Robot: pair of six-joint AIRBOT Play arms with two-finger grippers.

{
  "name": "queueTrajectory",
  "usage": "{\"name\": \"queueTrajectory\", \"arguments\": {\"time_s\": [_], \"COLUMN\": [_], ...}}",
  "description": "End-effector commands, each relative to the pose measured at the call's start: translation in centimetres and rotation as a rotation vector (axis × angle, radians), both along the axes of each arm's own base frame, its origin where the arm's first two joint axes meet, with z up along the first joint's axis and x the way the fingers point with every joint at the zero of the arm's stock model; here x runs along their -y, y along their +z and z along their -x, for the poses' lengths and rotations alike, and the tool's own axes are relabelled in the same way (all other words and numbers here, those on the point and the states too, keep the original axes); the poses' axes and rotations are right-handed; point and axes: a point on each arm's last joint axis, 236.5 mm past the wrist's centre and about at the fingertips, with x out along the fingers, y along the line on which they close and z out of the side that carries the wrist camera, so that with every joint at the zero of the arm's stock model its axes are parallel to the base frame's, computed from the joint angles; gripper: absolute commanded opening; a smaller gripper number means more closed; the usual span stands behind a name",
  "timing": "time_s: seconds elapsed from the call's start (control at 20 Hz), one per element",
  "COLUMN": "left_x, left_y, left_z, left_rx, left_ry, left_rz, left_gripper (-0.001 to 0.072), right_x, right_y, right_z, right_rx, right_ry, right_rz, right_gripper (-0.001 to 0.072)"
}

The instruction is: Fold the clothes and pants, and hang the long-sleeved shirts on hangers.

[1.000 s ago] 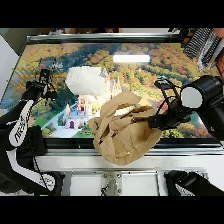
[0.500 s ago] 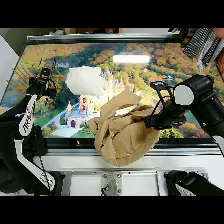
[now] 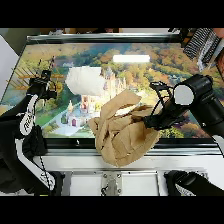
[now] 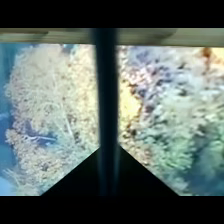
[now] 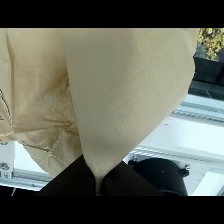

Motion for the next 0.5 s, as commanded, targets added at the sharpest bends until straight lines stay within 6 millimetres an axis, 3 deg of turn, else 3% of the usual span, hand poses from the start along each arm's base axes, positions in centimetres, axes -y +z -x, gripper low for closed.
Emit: {"name": "queueTrajectory", "arguments": {"time_s": [0.0,0.15,0.45], "left_x": [0.0,-0.1,0.9], "left_y": [0.8,3.6,12.6], "left_z": [-0.2,-0.7,-1.2], "left_rx": [0.017,0.069,0.217], "left_ry": [-0.001,-0.001,-0.02], "left_rz": [-0.003,-0.008,-0.026], "left_gripper": [0.0013,0.0013,0.0014], "right_x": [-0.1,-0.1,-0.6], "right_y": [0.0,0.0,0.1], "right_z": [0.1,0.1,0.3], "right_rx": [-0.001,-0.003,-0.012], "right_ry": [0.002,0.002,0.007], "right_rz": [-0.002,-0.005,-0.023], "right_gripper": [0.0014,0.0014,0.0013]}}
